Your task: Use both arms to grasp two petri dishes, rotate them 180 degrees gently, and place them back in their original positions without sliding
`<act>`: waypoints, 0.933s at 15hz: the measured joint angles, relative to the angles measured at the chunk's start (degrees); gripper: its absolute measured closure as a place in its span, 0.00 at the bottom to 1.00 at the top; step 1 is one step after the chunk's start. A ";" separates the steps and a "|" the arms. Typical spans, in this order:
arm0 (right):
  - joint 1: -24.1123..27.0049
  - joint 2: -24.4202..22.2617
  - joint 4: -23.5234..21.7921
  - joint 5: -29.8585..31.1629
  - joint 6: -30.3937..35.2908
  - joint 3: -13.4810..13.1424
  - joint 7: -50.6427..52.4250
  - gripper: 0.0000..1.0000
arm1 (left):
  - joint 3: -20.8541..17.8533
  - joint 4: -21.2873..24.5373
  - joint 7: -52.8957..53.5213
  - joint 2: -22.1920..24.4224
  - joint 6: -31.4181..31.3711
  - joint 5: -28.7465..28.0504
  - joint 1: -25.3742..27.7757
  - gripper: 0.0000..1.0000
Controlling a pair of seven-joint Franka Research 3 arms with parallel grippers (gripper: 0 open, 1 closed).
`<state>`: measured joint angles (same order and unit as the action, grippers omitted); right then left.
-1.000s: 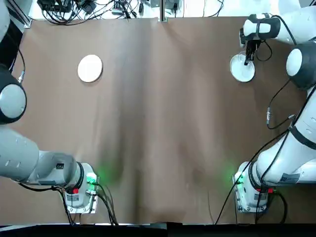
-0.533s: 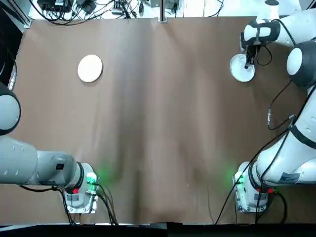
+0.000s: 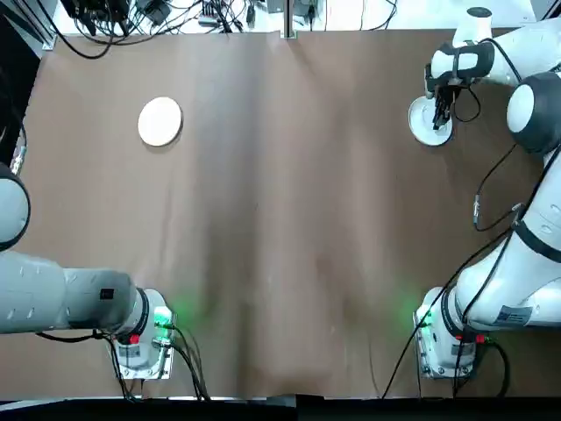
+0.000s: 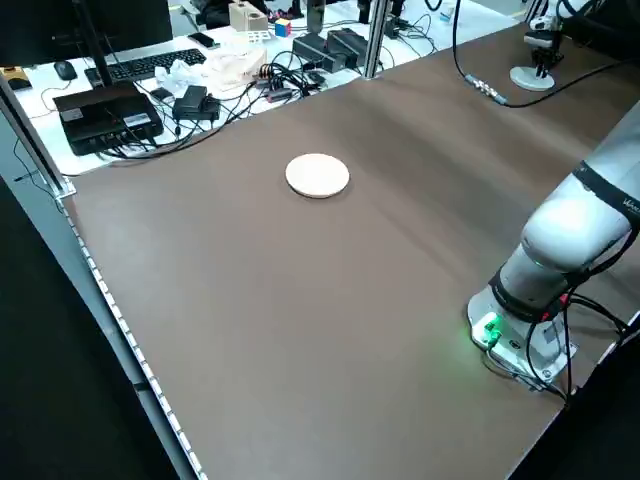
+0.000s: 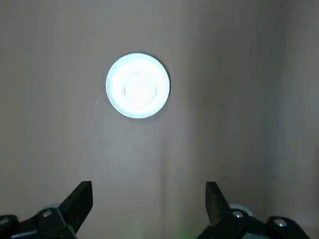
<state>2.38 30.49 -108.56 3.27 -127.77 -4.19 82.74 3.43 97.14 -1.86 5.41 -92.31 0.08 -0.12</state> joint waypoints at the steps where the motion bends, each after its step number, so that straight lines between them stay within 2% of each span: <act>1: 0.04 0.00 0.01 -0.03 0.01 0.00 -0.03 0.60 | 0.13 1.52 0.00 0.43 -0.14 0.03 -0.01 0.00; 4: 0.23 -0.07 1.27 -2.48 2.56 0.00 -0.08 0.33 | 0.19 3.05 0.00 0.59 -1.16 0.03 -0.03 0.00; 8: 0.31 -0.60 10.29 -4.28 11.71 0.00 -3.59 0.00 | 0.20 4.42 0.00 0.59 -2.32 0.03 -0.08 0.00; 11: 0.34 -1.18 18.60 -4.43 18.85 0.04 -11.26 0.00 | 0.21 4.47 0.00 0.59 -2.71 0.02 -0.09 0.00; 14: 0.18 -1.37 22.90 -4.44 20.24 0.42 -21.41 0.00 | 0.26 4.48 0.00 0.63 -2.88 0.02 -0.10 0.00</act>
<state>2.57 29.13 -85.66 -1.16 -107.53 -3.77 61.34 3.68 101.62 -1.85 6.04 -95.19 0.10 -0.22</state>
